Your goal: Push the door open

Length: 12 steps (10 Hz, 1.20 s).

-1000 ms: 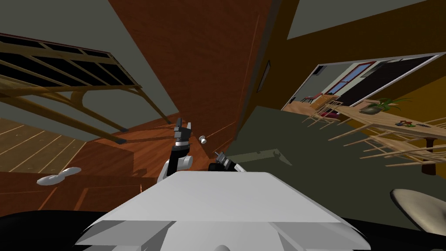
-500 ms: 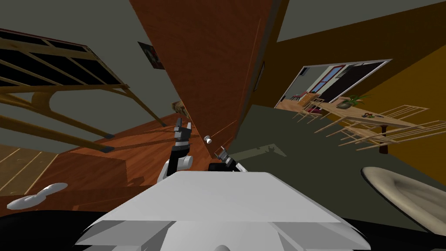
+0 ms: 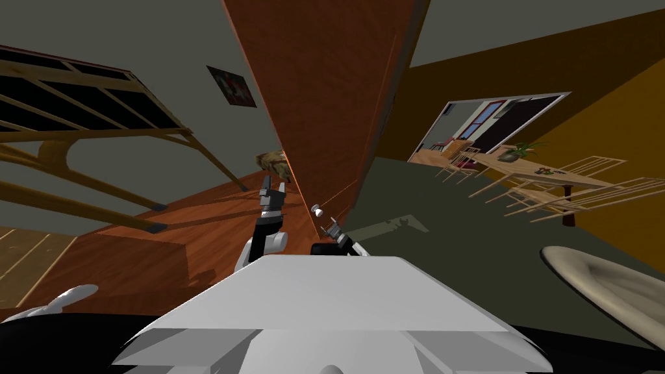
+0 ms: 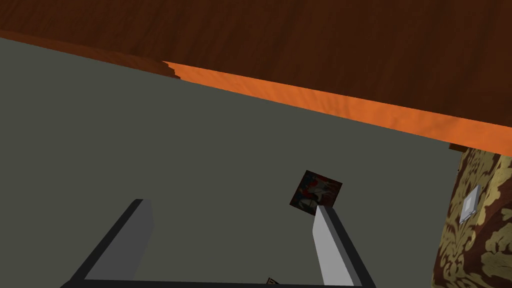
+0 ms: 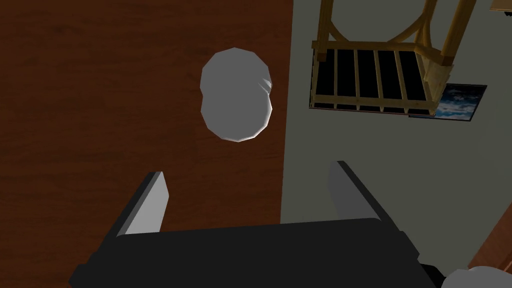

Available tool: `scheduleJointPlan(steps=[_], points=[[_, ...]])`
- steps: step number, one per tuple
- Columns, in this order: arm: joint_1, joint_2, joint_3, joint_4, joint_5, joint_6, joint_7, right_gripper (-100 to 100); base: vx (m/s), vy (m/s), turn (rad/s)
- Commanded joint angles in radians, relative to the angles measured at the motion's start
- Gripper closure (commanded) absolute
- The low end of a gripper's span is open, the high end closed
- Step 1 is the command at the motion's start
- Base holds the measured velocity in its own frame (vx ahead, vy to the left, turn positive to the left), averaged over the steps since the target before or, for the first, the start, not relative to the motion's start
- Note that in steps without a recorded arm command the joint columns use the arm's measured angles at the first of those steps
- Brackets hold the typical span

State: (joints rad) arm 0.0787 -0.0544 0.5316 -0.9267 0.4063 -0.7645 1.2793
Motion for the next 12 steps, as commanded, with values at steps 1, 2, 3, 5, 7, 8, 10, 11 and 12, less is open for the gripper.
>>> scheduleJointPlan(steps=[1,2,3,5,7,8,10,11,12], points=[[-0.004,-0.001,-0.003,0.002,0.0,0.003,0.002,-100,0.176,0.144,0.015],[-0.007,0.004,-0.005,0.005,0.0,0.005,0.004,-100,0.179,0.143,0.018],[-0.01,0.011,-0.008,0.008,0.0,0.007,0.005,-100,0.159,0.151,0.021],[-0.011,0.014,-0.008,0.007,0.0,0.008,0.005,-100,0.117,0.104,0.019],[-0.011,0.014,-0.008,0.007,0.0,0.008,0.005,100,-0.015,-0.008,0.006],[-0.011,0.014,-0.008,0.007,0.0,0.008,0.005,100,-0.018,-0.018,-0.006],[-0.011,0.014,-0.008,0.007,0.0,0.008,0.005,100,-0.012,-0.013,-0.003],[-0.011,0.014,-0.008,0.007,0.0,0.008,0.005,100,-0.004,-0.005,-0.001],[-0.01,0.01,-0.003,0.013,-0.006,0.011,-0.03,100,0.008,0.012,-0.012]])
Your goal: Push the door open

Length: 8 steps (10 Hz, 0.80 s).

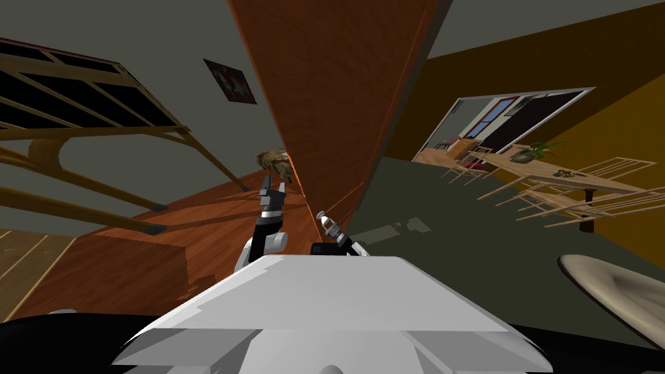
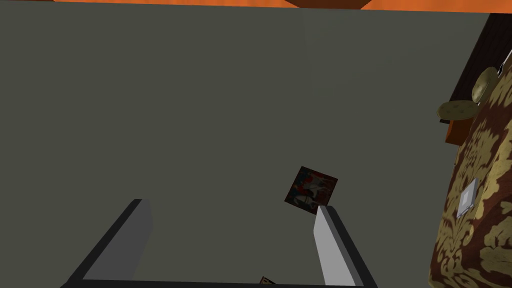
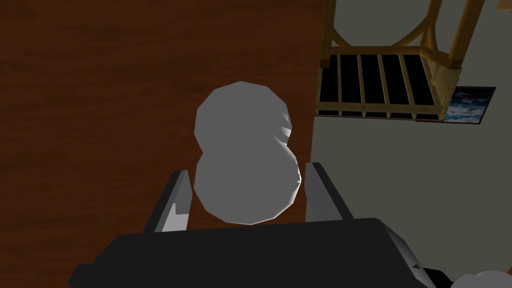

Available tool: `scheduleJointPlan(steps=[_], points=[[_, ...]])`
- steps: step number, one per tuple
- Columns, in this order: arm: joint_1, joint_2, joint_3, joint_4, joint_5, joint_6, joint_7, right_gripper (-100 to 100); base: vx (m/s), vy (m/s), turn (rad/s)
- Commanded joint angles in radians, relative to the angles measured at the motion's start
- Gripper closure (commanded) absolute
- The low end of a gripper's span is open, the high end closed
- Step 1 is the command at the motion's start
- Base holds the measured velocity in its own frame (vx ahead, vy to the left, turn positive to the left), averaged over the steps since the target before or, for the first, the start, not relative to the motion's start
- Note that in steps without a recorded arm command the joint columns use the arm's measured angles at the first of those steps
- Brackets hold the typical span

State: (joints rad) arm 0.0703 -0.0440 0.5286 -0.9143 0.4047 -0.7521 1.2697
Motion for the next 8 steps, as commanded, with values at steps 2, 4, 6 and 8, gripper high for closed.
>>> scheduleJointPlan(steps=[2,4,6,8], points=[[-0.004,-0.002,0.003,0.001,-0.011,-0.001,-0.051,100,0.011,0.021,-0.017],[-0.007,-0.005,0.007,0.003,-0.023,-0.002,-0.101,100,0.019,0.027,-0.015],[-0.01,-0.009,0.012,0.005,-0.037,-0.003,-0.157,100,0.025,0.036,-0.022],[-0.014,-0.012,0.018,0.008,-0.053,-0.003,-0.211,100,0.022,0.041,-0.024]])
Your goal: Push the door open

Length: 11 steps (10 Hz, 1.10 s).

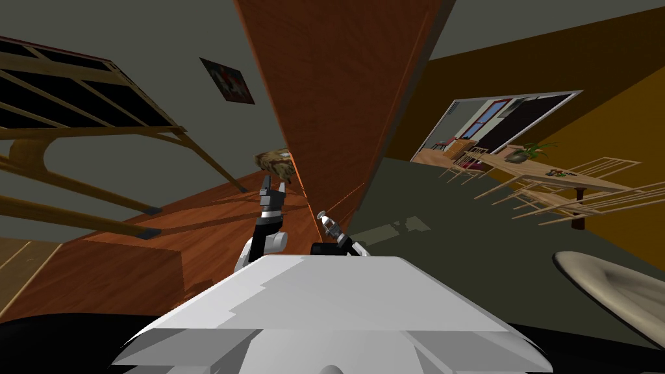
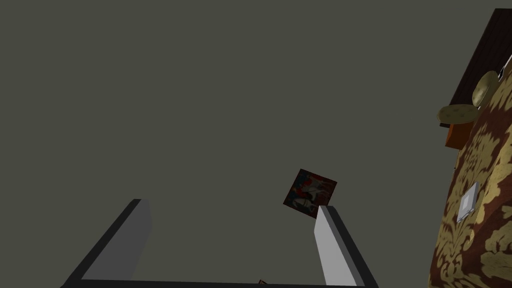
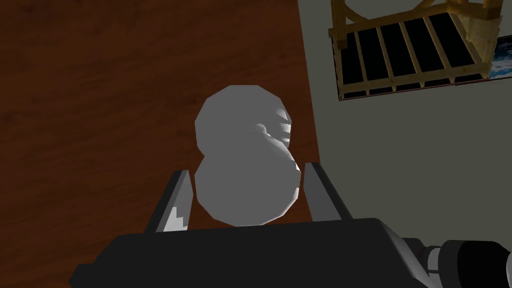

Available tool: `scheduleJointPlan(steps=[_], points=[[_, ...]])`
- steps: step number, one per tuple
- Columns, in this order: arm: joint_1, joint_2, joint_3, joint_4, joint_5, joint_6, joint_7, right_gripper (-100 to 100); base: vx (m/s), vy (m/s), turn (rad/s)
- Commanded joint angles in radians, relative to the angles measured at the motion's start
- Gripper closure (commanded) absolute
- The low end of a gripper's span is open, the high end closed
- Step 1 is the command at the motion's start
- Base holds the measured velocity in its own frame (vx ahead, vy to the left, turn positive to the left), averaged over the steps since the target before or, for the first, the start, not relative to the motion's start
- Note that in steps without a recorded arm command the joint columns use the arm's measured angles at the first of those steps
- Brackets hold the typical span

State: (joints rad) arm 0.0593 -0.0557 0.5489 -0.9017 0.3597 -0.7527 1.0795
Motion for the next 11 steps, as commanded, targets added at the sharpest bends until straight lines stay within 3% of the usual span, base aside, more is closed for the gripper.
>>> scheduleJointPlan(steps=[1,11], points=[[-0.003,-0.001,-0.002,-0.005,-0.008,-0.003,-0.031,100,0.017,0.026,-0.014],[-0.023,-0.015,0.025,0.007,-0.085,-0.006,-0.292,100,0.025,0.035,-0.022]])
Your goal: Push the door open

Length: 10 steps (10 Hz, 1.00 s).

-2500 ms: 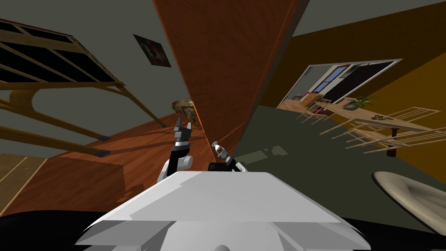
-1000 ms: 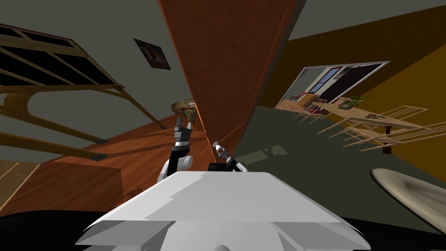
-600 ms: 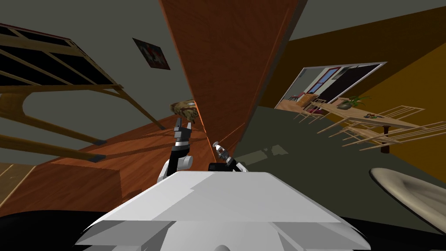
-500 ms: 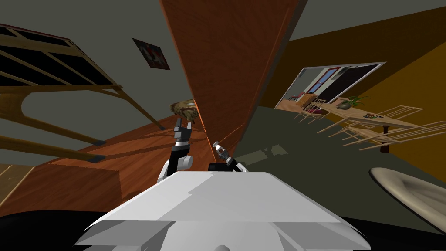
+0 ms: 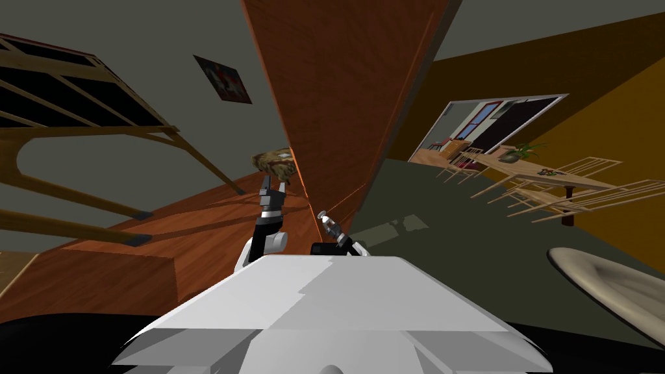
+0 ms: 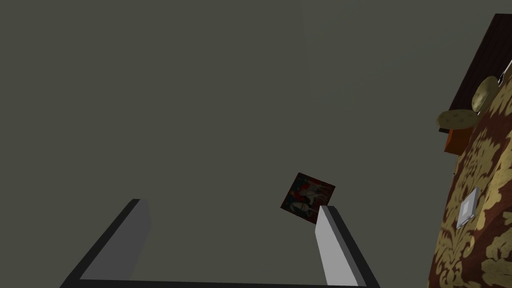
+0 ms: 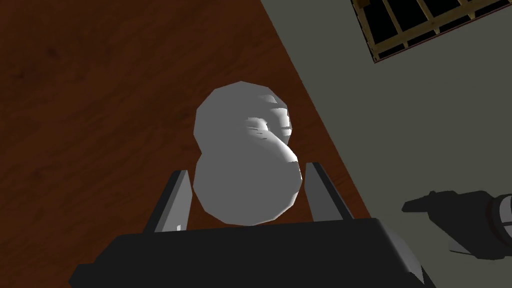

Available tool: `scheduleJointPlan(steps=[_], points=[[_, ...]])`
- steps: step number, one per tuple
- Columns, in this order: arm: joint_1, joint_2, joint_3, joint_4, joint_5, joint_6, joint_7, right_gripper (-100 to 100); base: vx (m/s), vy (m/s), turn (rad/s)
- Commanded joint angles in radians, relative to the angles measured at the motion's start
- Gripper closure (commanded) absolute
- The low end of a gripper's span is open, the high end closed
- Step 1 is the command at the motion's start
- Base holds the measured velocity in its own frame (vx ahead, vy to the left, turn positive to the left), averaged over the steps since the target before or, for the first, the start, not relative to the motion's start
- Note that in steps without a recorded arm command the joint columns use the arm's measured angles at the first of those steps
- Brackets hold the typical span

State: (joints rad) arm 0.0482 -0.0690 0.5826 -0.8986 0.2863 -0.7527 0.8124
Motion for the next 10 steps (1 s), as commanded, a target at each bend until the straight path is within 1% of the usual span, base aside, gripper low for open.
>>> scheduleJointPlan(steps=[1,2,3,4,5,6,7,8,9,10], points=[[-0.012,-0.002,-0.008,0.004,-0.012,-0.006,-0.03,100,0.021,0.03,-0.013],[-0.015,-0.004,-0.004,0.005,-0.024,-0.007,-0.067,100,0.024,0.044,-0.028],[-0.015,-0.004,-0.004,0.005,-0.024,-0.007,-0.07,100,0.018,0.036,-0.009],[-0.018,-0.006,0.001,0.007,-0.037,-0.008,-0.11,100,0.019,0.034,-0.036],[-0.022,-0.009,0.006,0.01,-0.052,-0.008,-0.135,100,0.033,0.05,-0.052],[-0.022,-0.009,0.006,0.01,-0.052,-0.008,-0.151,100,0.031,0.04,-0.016],[-0.025,-0.011,0.011,0.012,-0.066,-0.009,-0.186,100,0.035,0.036,-0.018],[-0.025,-0.011,0.011,0.012,-0.066,-0.009,-0.192,100,0.028,0.031,-0.015],[-0.029,-0.013,0.017,0.014,-0.08,-0.01,-0.232,100,0.024,0.039,-0.028],[-0.033,-0.015,0.022,0.016,-0.095,-0.01,-0.258,100,0.046,0.066,-0.056]])
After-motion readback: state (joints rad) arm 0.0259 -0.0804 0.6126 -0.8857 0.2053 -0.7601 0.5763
